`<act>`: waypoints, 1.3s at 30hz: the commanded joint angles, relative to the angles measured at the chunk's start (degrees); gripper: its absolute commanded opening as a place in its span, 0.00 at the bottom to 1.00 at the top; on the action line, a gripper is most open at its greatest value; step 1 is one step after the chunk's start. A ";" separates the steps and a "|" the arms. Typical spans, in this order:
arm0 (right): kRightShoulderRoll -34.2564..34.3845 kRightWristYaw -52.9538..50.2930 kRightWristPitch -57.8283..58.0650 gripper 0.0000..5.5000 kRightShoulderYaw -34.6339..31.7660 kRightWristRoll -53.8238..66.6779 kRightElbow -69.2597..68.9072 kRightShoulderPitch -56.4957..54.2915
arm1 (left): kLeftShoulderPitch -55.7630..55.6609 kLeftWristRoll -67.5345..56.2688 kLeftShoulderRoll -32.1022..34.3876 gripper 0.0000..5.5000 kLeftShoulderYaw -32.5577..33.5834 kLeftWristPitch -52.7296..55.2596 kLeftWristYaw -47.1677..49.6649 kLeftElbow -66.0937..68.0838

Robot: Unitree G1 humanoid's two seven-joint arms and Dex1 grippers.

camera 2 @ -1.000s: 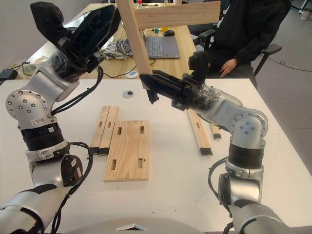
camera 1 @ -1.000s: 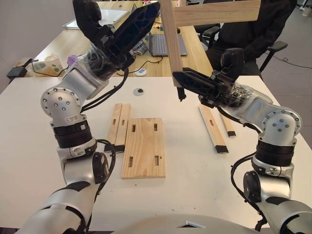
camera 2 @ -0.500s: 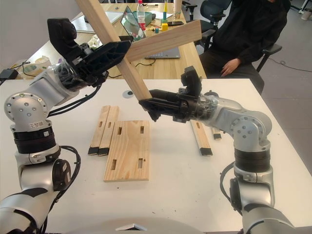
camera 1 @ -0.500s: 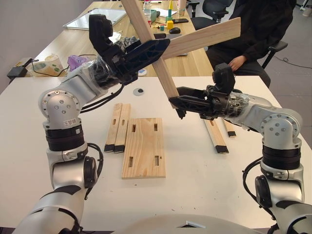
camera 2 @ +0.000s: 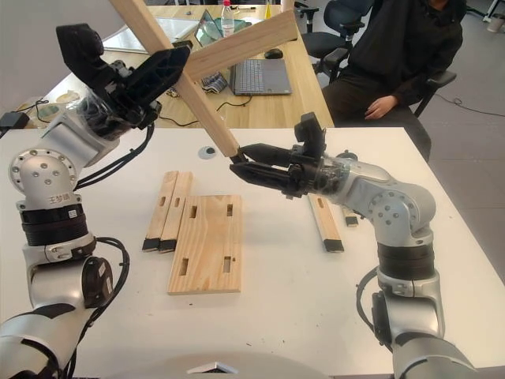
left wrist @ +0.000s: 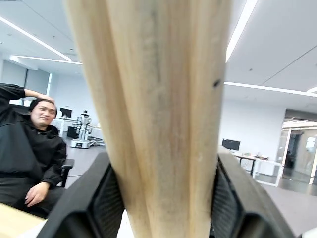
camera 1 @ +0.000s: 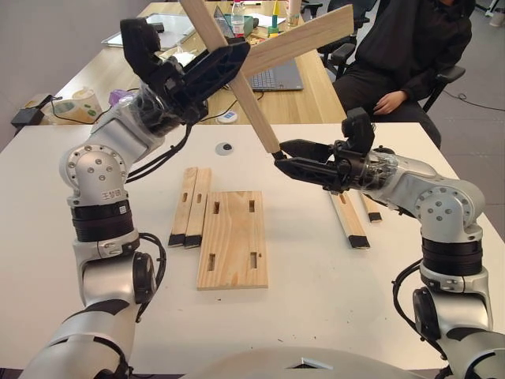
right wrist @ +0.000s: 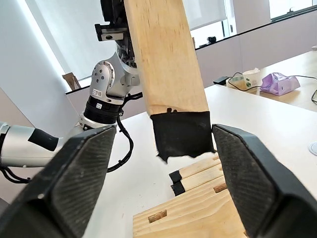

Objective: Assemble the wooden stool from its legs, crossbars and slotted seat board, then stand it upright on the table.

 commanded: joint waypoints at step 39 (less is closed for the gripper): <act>-9.87 15.70 -16.45 0.76 10.62 -28.16 19.89 4.98 | 36.46 18.54 10.61 0.37 -6.05 -28.53 -33.52 2.37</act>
